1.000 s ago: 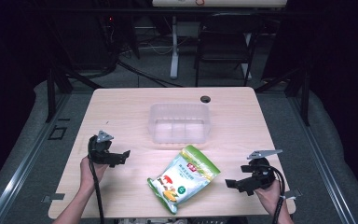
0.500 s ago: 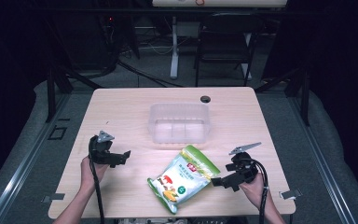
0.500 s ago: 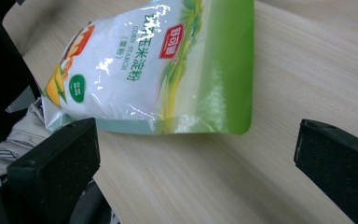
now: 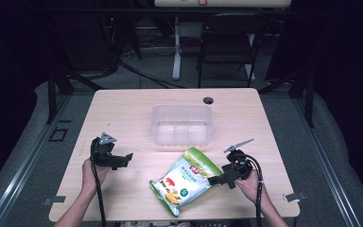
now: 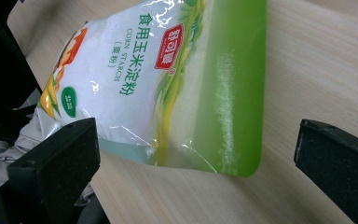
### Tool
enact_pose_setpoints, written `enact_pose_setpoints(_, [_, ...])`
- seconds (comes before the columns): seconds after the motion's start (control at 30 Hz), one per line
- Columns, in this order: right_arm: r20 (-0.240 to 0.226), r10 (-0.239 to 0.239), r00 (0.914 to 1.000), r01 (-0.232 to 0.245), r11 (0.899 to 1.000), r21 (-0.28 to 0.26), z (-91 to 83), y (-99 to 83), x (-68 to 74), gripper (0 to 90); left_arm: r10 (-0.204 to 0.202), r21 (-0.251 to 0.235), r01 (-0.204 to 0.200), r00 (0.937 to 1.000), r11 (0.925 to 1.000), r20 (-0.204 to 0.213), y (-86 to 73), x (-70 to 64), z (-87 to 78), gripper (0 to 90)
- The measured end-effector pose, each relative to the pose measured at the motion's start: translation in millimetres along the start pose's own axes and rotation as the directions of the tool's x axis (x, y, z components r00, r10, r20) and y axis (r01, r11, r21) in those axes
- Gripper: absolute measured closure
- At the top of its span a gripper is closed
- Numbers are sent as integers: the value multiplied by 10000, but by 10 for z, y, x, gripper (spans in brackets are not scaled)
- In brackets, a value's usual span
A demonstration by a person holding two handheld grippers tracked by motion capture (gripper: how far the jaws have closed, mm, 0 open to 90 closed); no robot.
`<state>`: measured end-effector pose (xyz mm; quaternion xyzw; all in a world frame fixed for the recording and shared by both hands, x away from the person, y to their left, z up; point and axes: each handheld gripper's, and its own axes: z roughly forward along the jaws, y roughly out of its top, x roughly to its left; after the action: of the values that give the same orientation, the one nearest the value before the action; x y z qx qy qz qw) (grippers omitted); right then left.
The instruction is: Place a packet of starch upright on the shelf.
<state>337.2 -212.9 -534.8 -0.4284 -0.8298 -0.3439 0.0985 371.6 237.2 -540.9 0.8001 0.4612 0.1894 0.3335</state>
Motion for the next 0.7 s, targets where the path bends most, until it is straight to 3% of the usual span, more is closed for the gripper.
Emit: enact_pose_setpoints(0.7, [-240, 538, 9983, -518, 9957, 763, 243, 108, -1, 26, 52, 0, -52, 9999, 10000, -87, 1, -6, 2, 17])
